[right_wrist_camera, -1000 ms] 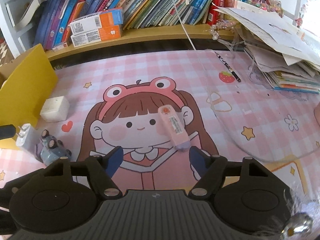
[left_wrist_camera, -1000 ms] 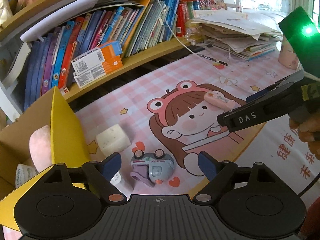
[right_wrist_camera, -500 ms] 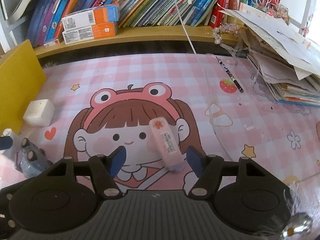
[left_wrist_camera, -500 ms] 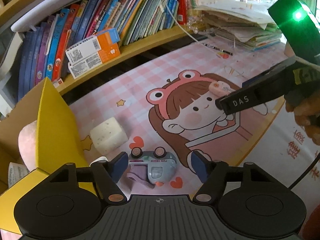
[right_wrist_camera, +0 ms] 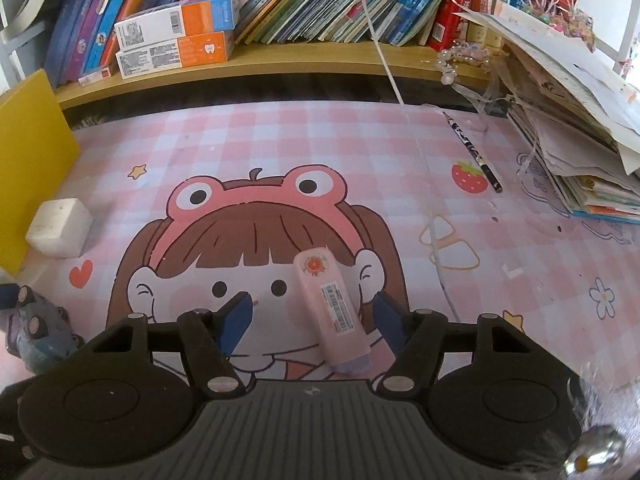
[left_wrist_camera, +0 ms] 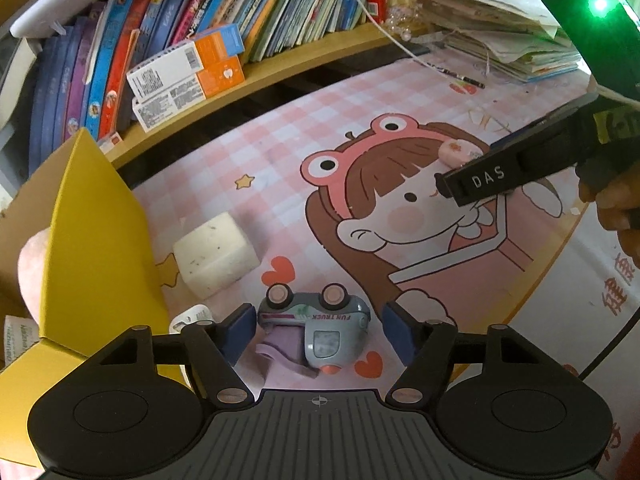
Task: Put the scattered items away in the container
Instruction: 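Close the left tool on the grey truck while the right tool closes on the highlighter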
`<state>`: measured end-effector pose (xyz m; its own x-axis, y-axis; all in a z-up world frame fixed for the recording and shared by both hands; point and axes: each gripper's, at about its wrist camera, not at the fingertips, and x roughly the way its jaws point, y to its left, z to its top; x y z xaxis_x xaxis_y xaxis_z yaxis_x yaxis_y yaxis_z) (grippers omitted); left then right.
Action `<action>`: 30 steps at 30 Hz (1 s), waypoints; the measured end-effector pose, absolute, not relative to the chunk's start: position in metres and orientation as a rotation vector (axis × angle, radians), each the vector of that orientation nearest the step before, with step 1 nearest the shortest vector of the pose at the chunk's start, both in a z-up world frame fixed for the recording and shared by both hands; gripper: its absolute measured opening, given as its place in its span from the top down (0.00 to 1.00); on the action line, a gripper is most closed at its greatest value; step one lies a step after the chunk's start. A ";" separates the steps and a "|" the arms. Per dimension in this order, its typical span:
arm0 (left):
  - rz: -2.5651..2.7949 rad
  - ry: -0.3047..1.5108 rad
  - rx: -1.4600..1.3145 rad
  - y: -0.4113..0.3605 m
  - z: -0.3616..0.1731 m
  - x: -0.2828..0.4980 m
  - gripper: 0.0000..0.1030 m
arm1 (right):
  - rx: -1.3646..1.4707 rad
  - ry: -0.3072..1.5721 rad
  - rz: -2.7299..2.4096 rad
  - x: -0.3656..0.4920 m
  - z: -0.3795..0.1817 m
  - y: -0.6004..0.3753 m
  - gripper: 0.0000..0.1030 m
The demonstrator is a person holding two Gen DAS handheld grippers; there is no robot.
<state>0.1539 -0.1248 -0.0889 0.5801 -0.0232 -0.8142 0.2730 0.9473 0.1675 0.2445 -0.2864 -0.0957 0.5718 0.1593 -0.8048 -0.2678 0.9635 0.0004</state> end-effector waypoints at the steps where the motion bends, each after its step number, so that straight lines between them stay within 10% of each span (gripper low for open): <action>1: -0.175 0.940 0.291 -0.125 -0.090 0.154 0.31 | -0.128 0.930 0.252 0.246 -0.096 -0.286 0.37; 30: -0.220 0.952 0.314 -0.132 -0.091 0.149 0.38 | -0.128 0.938 0.272 0.248 -0.100 -0.287 0.44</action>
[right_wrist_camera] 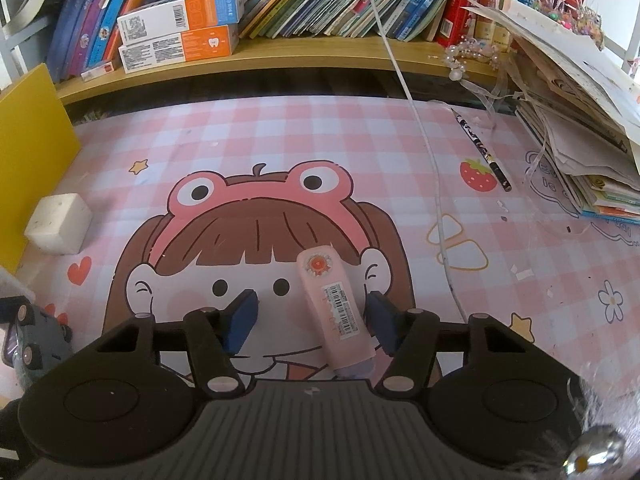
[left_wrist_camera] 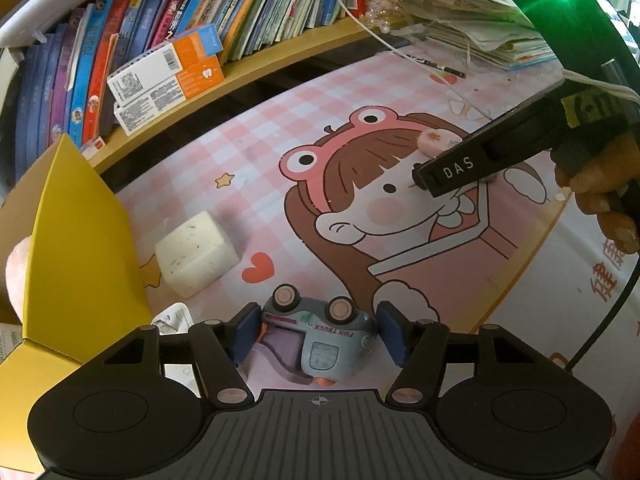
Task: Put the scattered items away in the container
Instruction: 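Close the left tool on the grey truck while the right tool closes on the highlighter, then lift the truck with the left tool while the right tool carries the highlighter toward the box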
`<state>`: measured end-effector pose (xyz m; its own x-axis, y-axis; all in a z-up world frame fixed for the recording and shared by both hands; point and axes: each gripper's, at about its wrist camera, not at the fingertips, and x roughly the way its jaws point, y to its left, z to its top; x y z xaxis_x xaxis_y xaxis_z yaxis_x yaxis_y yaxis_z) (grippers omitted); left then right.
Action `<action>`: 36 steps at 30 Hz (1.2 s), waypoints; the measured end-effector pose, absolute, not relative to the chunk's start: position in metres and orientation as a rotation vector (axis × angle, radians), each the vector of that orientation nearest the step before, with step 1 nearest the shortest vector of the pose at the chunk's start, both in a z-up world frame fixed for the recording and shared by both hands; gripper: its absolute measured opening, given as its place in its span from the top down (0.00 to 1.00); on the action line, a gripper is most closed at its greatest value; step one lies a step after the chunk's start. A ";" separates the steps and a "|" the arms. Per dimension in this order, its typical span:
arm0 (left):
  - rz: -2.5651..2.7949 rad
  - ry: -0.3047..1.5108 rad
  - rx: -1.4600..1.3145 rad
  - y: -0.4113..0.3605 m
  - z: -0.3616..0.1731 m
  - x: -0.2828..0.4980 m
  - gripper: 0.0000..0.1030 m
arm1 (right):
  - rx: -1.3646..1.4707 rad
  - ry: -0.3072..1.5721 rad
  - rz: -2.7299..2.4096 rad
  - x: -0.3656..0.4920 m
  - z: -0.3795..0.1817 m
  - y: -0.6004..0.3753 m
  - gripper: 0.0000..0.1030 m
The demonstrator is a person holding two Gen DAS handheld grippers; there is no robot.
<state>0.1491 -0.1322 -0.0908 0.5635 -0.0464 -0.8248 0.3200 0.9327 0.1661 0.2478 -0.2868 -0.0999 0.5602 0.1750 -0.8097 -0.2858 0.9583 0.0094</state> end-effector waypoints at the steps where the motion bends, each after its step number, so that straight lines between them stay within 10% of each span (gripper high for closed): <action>1: -0.219 0.954 0.315 -0.132 -0.091 0.149 0.37 | -0.128 0.938 0.273 0.247 -0.100 -0.287 0.45; 12: -0.207 0.958 0.344 -0.131 -0.096 0.147 0.38 | -0.128 0.930 0.276 0.244 -0.099 -0.287 0.56; 17: -0.214 0.956 0.324 -0.128 -0.095 0.146 0.39 | -0.123 0.930 0.275 0.242 -0.097 -0.289 0.77; 36: -0.236 0.897 0.290 -0.129 -0.070 0.128 0.39 | -0.106 0.928 0.314 0.211 -0.082 -0.288 0.78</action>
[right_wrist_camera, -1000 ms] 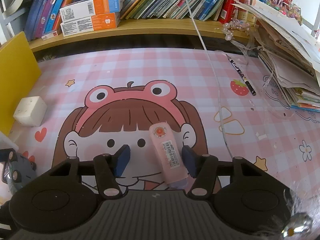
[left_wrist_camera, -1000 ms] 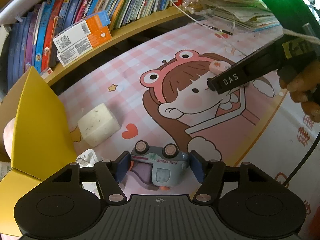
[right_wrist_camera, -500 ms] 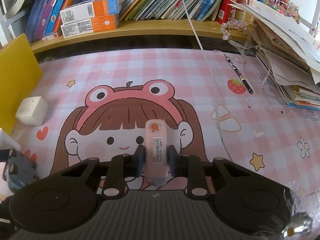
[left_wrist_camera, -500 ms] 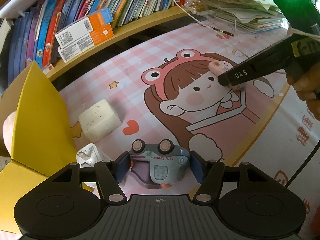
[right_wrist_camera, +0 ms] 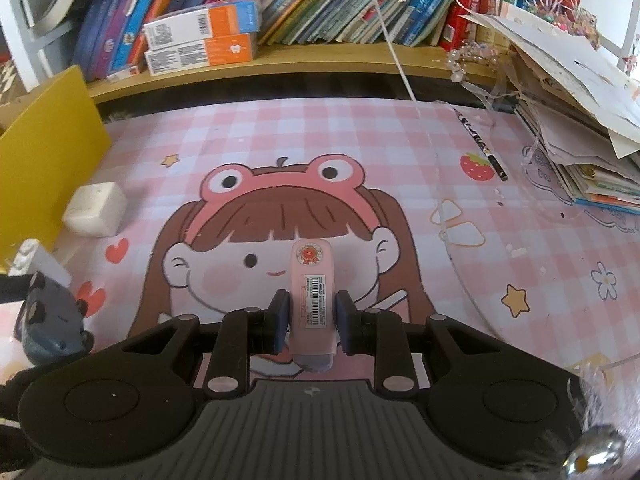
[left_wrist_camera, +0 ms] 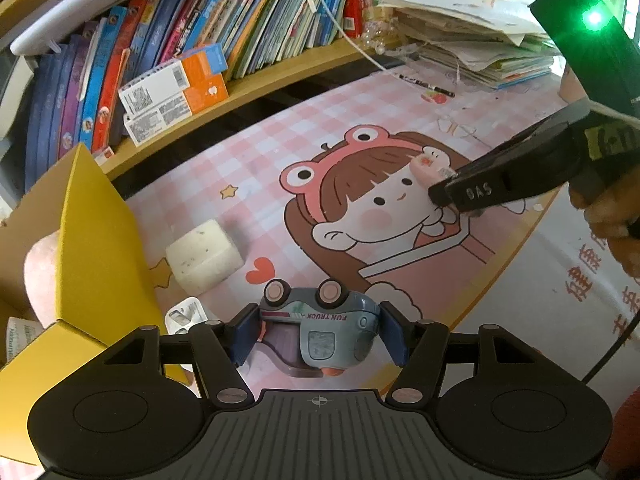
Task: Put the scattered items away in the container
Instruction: 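Lift the truck with the left tool while the right tool carries the highlighter toward the box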
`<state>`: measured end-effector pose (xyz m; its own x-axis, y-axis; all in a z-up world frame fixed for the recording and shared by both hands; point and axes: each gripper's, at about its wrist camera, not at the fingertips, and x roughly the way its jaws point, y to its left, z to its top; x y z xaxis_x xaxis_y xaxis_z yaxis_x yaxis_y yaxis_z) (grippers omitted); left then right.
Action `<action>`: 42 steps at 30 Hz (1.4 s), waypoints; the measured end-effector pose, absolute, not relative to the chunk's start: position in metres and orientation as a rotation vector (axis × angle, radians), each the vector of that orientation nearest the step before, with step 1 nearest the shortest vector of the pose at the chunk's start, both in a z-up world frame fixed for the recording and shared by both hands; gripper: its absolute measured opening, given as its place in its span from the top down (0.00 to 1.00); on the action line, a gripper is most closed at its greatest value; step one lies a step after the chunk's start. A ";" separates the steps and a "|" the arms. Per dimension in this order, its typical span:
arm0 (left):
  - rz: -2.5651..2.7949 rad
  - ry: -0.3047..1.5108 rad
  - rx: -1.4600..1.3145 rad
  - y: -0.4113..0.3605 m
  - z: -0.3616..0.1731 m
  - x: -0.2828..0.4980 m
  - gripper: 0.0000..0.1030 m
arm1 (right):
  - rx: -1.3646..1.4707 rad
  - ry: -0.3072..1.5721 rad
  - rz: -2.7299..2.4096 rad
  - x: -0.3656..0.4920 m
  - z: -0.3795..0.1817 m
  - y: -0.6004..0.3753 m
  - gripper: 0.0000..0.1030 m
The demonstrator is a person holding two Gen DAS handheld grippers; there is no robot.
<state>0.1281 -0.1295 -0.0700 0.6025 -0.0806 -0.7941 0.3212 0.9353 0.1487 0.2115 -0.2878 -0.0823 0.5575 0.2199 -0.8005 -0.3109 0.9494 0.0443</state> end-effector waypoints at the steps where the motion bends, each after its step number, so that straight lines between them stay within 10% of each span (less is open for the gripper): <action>1: -0.237 0.893 0.291 -0.130 -0.068 0.127 0.39 | -0.107 0.927 0.319 0.209 -0.081 -0.287 0.77; 42: -0.198 0.713 0.273 -0.117 -0.010 0.060 0.39 | -0.159 0.807 0.401 0.135 -0.027 -0.270 0.77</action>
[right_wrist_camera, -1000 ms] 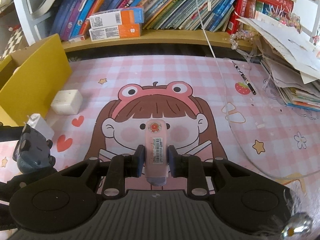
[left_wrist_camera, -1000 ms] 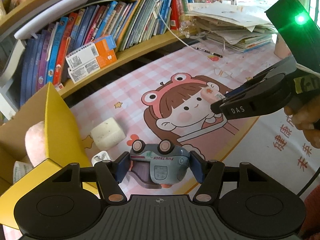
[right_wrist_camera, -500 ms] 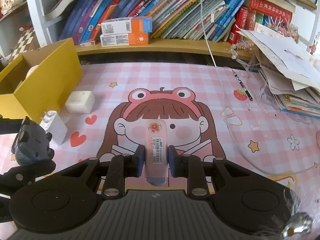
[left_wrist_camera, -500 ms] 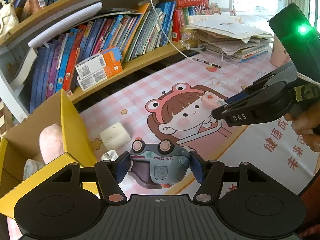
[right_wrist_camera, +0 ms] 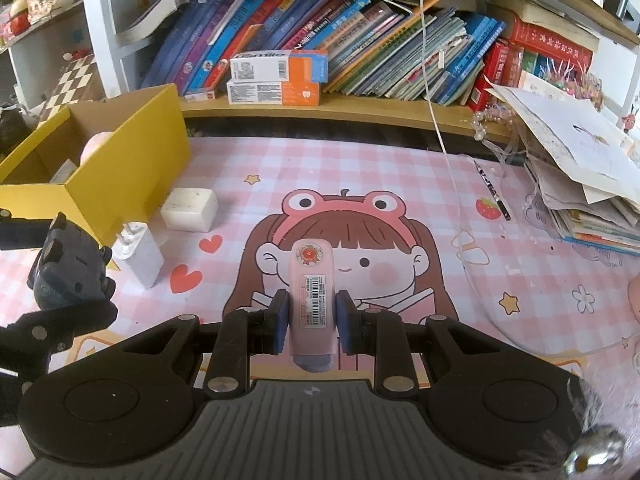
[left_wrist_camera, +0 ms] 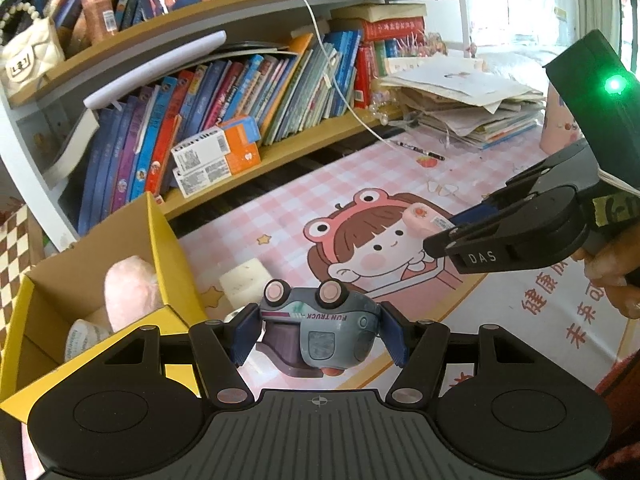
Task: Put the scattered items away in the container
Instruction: 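Lift the truck with the left tool while the right tool carries the highlighter toward the box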
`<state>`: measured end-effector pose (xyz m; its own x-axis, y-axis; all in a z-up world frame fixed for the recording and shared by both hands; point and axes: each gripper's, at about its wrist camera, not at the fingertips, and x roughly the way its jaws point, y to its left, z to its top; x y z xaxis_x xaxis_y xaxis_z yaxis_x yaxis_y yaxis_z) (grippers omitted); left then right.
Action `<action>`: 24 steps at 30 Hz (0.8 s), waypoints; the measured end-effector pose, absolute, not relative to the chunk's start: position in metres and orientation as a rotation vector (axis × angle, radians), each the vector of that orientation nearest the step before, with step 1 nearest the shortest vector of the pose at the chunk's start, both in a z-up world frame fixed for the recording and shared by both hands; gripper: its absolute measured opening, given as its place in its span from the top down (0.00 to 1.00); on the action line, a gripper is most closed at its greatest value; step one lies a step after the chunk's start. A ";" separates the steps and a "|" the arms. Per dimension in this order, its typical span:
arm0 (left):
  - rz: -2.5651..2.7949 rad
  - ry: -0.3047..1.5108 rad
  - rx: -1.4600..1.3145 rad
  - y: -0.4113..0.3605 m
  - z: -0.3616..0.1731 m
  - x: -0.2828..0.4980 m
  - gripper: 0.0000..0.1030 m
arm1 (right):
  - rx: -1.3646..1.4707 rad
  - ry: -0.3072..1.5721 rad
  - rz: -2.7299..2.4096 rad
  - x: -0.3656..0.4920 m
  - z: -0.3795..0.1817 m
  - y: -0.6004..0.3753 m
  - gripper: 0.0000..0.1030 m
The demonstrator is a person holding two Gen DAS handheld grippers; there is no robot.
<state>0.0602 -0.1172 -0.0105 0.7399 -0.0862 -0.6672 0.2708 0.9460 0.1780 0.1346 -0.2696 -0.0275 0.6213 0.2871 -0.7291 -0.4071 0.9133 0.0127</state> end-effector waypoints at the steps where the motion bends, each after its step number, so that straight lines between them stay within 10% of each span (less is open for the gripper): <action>1: -0.195 0.710 0.271 -0.116 -0.009 0.060 0.39 | -0.160 0.805 0.403 0.134 -0.026 -0.269 0.77; 24: -0.079 0.633 0.229 -0.076 0.020 0.049 0.39 | -0.186 0.750 0.514 0.123 -0.003 -0.231 0.77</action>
